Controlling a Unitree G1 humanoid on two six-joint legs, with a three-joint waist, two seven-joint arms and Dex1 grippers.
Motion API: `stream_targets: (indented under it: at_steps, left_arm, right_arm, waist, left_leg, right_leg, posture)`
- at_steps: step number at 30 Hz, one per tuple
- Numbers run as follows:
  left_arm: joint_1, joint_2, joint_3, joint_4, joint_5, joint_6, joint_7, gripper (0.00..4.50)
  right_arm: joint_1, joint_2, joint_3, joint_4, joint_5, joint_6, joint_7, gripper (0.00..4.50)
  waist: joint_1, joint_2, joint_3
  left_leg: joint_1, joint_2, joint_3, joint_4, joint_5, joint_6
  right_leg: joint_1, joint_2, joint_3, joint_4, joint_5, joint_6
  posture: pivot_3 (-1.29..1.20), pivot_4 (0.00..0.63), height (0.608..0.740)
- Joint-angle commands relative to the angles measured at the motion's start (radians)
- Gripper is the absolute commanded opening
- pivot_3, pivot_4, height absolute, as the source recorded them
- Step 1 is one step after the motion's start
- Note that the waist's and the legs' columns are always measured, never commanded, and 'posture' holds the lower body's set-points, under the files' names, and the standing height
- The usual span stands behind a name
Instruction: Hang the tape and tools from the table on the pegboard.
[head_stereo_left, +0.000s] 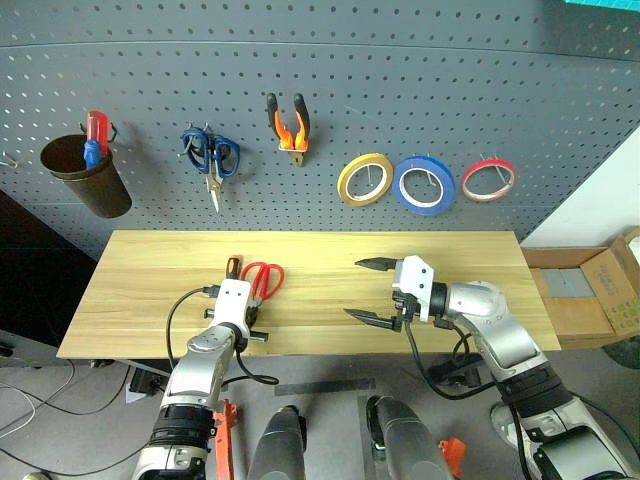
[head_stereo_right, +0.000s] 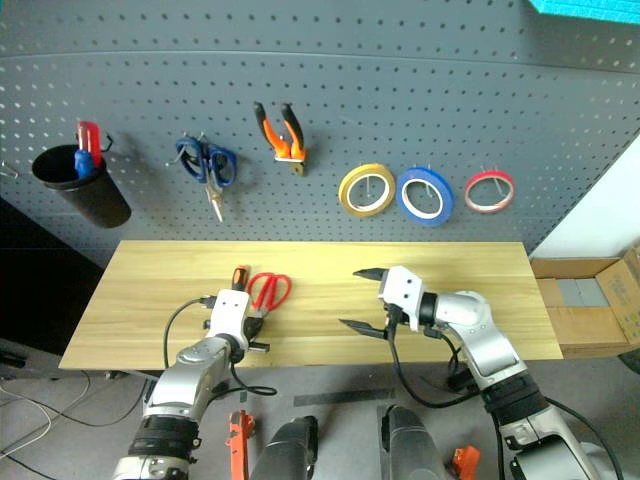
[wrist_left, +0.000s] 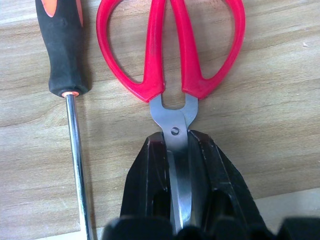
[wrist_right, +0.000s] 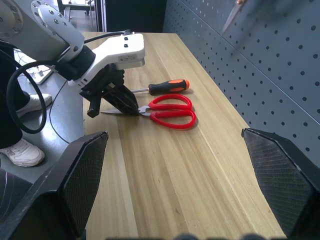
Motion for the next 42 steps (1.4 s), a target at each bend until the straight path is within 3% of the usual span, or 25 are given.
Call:
stream_targets:
  at_steps: [1,10,14,18,24,31,42]
  left_arm:
    - [0.019,0.007,-0.002,-0.057,0.008,-0.008,0.002,0.22]
    - [0.125,0.001,-0.008,-0.369,0.041,0.01,0.059,0.22]
    - [0.233,-0.008,-0.026,-0.529,0.064,-0.063,0.073,0.22]
    - [0.37,-0.011,-0.018,-0.668,0.122,-0.186,0.12,0.22]
    - [0.379,-0.032,0.013,-0.77,0.165,-0.292,0.175,0.22]
    - [0.243,-0.03,0.102,-0.735,0.174,-0.358,0.232,0.22]
    - [0.021,-0.026,0.123,-0.402,0.045,-0.372,0.136,0.22]
  right_arm:
    - [-0.01,-0.002,-0.028,-0.034,0.019,-0.009,0.007,4.5]
    - [0.015,-0.032,-0.074,-0.101,0.069,0.031,0.02,4.5]
    - [0.036,-0.014,-0.085,-0.184,0.093,0.076,-0.012,4.5]
    - [0.06,0.041,-0.111,-0.266,0.146,0.157,-0.087,4.5]
    - [0.055,0.103,-0.119,-0.329,0.187,0.179,-0.142,4.5]
    - [-0.03,0.142,-0.121,-0.272,0.186,0.142,-0.144,4.5]
    - [-0.068,0.133,-0.128,-0.208,0.136,0.091,-0.169,4.5]
  waist:
    - [0.0,0.0,0.0]
    - [0.003,0.0,-0.002]
    - [0.001,-0.001,-0.007]
    - [0.004,-0.001,-0.026]
    - [0.027,-0.001,-0.069]
    - [0.037,-0.003,-0.108]
    - [0.04,-0.002,-0.14]
  left_leg:
    - [0.0,0.0,0.0,0.0,0.0,0.0]
    - [-0.001,0.0,0.0,0.0,0.0,0.0]
    - [-0.001,0.0,0.0,0.0,0.0,0.0]
    - [-0.001,0.0,0.0,-0.001,0.0,-0.001]
    - [0.001,0.0,0.001,0.0,0.0,-0.001]
    - [0.013,0.0,0.001,0.0,0.0,0.0]
    - [0.018,0.0,0.002,0.0,0.0,0.0]
  right_leg:
    - [0.0,0.0,0.0,0.0,0.0,0.0]
    - [0.0,-0.001,0.0,-0.001,0.0,0.0]
    - [0.0,-0.001,0.0,0.0,0.0,0.0]
    - [-0.001,-0.001,0.0,-0.001,0.0,-0.001]
    - [0.003,0.0,0.0,-0.002,-0.001,-0.003]
    - [0.016,0.0,-0.001,-0.004,-0.003,-0.006]
    - [0.019,0.001,0.0,-0.003,-0.003,-0.006]
  posture:
    - [0.0,0.237,0.74]
    - [0.0,0.193,0.74]
    - [0.02,0.163,0.74]
    - [0.05,0.133,0.74]
    - [0.1,0.096,0.74]
    - [0.12,0.056,0.74]
    - [0.09,0.049,0.74]
